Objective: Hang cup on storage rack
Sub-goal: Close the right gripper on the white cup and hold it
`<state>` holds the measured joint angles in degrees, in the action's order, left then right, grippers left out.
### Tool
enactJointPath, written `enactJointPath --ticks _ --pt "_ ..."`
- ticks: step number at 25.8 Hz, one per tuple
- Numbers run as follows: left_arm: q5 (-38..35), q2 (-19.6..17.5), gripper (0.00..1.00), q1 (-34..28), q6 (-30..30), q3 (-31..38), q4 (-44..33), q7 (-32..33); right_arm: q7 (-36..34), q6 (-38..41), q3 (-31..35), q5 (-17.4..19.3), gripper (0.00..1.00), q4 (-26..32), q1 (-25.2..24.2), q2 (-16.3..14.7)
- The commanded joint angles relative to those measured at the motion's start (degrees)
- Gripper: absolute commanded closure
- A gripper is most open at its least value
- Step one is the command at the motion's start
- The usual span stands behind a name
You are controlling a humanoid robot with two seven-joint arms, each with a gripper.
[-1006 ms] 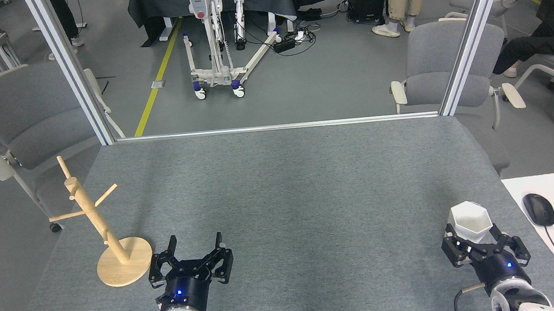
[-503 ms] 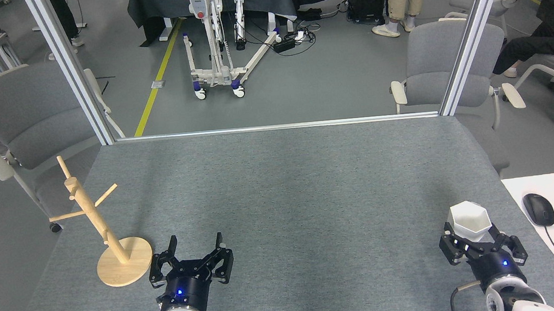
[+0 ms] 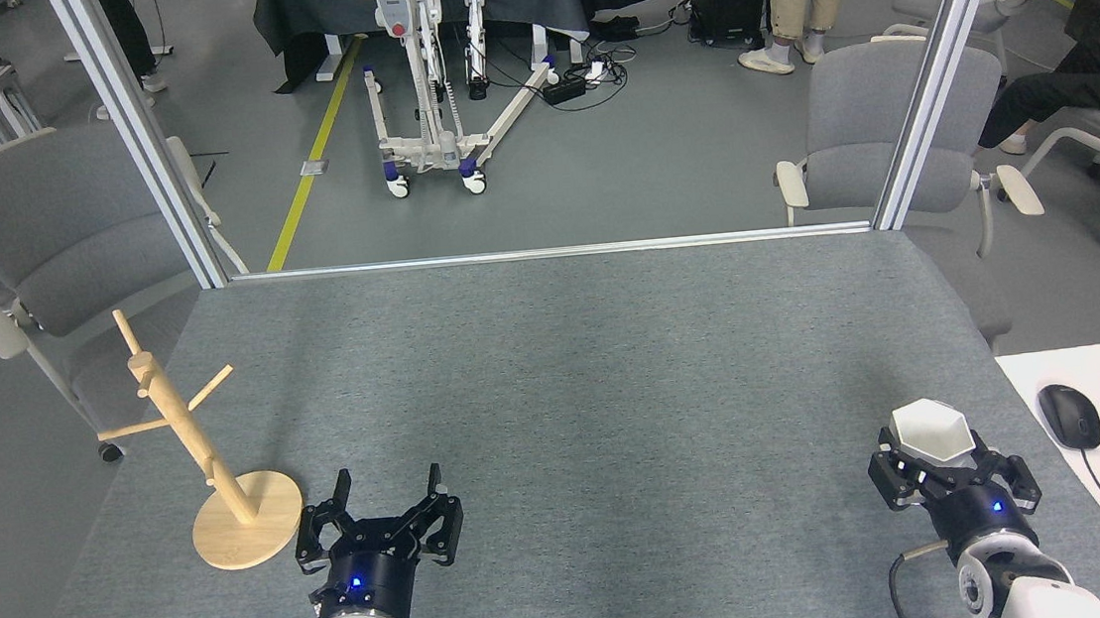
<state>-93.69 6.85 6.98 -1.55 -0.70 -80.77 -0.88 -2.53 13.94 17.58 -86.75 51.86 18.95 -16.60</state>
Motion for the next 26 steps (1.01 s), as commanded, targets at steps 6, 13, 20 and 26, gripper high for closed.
enactJointPath --ticks 6,13,20,26 --pt "0.00 -0.17 0.00 -0.03 0.06 0.00 -0.09 0.00 -0.11 0.03 0.00 -0.09 0.00 -3.08 2.14 -0.45" --pt "0.00 -0.17 0.00 -0.12 0.06 0.09 -0.35 0.00 -0.11 0.03 0.00 -0.62 0.00 -3.61 2.58 -0.62" --pt "0.00 -0.17 0.01 -0.12 0.06 0.09 -0.53 0.00 -0.11 0.03 0.00 -0.62 0.00 -4.14 2.58 -0.89" --pt "0.00 -0.17 0.00 -0.12 0.06 0.09 -0.62 0.00 -0.11 0.03 0.00 -0.62 0.00 -5.81 3.72 -1.15"
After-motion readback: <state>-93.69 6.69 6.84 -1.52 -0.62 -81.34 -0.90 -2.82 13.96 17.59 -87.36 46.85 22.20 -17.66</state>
